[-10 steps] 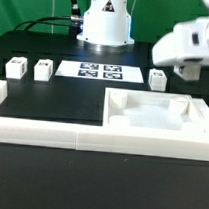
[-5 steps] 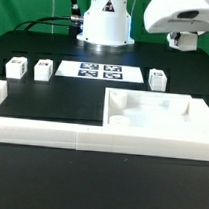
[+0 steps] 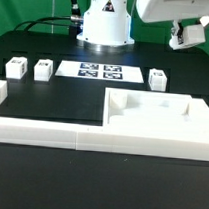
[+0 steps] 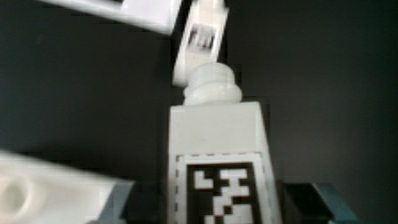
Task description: Assemble square table
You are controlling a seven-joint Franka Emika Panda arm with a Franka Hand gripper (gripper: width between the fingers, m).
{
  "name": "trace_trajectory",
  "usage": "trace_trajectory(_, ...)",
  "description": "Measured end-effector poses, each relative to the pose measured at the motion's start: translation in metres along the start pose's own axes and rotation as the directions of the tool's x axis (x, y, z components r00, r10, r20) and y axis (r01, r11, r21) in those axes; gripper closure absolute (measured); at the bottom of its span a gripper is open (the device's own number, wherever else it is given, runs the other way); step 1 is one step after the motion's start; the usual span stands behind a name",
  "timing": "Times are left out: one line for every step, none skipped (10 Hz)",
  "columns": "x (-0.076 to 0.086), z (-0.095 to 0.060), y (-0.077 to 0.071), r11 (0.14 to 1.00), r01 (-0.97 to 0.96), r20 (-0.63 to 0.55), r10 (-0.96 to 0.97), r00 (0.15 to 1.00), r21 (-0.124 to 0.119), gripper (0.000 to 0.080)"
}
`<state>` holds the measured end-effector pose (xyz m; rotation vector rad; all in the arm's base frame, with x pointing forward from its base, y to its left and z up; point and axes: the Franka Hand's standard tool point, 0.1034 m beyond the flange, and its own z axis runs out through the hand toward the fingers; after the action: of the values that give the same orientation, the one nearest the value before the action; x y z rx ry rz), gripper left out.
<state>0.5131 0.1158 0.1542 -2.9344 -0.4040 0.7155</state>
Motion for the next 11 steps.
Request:
trace_trajectory(0.021,-0.024,0.009,0.999,-0.030,-0.147,0.033,0.989,0.023,0.0509)
trace_trajectory(0.021,-0.021,0.011,0.999,-0.036,-0.227,0.037,0.973,0.007,0.0509)
trace_trajectory(0.017,-0.016,0.011,0.999,-0.040,-0.279,0.037,0.960,-0.005,0.0509)
trace_trajectory(0.020,-0.018,0.013,0.999,-0.047,-0.352,0.038,0.935,-0.016,0.0509)
trace_trajectory(0.022,-0.019,0.015,0.998,-0.051,-0.401,0.037,0.915,-0.023,0.0509)
trace_trajectory(0.029,-0.019,0.019,0.998,-0.043,-0.483,0.021,0.875,-0.036,0.0509)
trace_trajectory(0.043,-0.011,0.030,0.998,-0.026,-0.556,-0.006,0.831,-0.049,0.0509)
trace_trajectory(0.063,-0.016,0.043,0.997,-0.022,-0.644,-0.034,0.765,-0.079,0.0509)
trace_trajectory(0.079,-0.021,0.051,0.994,-0.027,-0.707,-0.054,0.705,-0.103,0.0509)
trace_trajectory(0.094,-0.028,0.056,0.993,-0.038,-0.749,-0.056,0.661,-0.108,0.0509)
trace_trajectory(0.095,-0.035,0.063,0.987,-0.055,-0.823,-0.096,0.559,-0.153,0.0509)
